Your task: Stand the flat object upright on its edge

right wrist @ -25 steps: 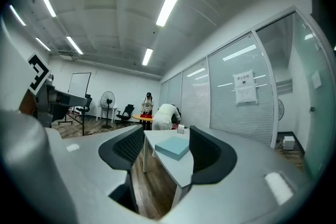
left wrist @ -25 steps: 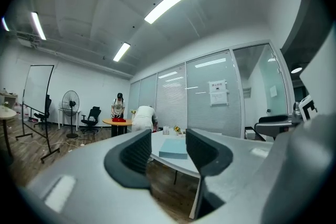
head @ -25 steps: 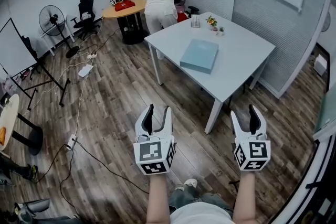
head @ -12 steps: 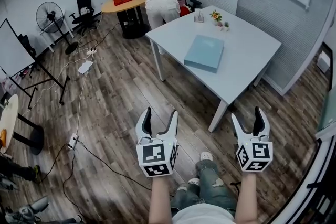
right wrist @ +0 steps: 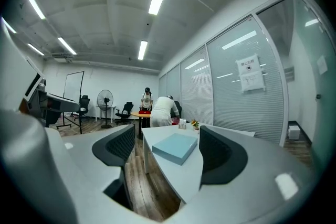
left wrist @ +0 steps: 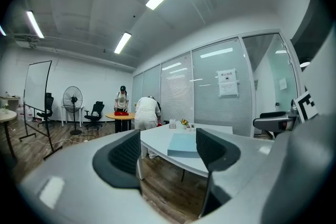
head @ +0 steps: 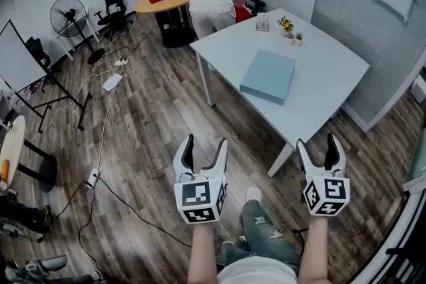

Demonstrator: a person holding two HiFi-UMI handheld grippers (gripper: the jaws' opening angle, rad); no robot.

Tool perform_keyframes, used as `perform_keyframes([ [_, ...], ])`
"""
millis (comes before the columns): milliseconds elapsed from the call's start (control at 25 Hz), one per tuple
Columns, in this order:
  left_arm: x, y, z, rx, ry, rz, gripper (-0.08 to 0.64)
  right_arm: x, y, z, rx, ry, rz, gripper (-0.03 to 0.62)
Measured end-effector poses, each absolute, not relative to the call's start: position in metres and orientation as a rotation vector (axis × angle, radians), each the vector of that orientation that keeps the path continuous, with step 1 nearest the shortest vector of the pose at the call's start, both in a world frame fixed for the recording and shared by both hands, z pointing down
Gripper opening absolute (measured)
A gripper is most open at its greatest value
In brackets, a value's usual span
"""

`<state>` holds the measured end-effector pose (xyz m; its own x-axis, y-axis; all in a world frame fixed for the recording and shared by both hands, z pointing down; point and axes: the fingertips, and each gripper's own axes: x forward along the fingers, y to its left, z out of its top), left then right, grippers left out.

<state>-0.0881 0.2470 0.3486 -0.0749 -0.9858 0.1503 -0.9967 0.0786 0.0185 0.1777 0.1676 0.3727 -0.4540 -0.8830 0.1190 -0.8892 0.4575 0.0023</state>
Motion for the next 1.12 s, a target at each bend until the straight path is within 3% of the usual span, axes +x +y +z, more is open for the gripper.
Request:
perform_keyframes([
  [1120,-0.125,-0.044,0.353,2.025,-2.199,0.181,0.318,0.138,-0.132,0.385,1.554,-2.621,0.231,0.402],
])
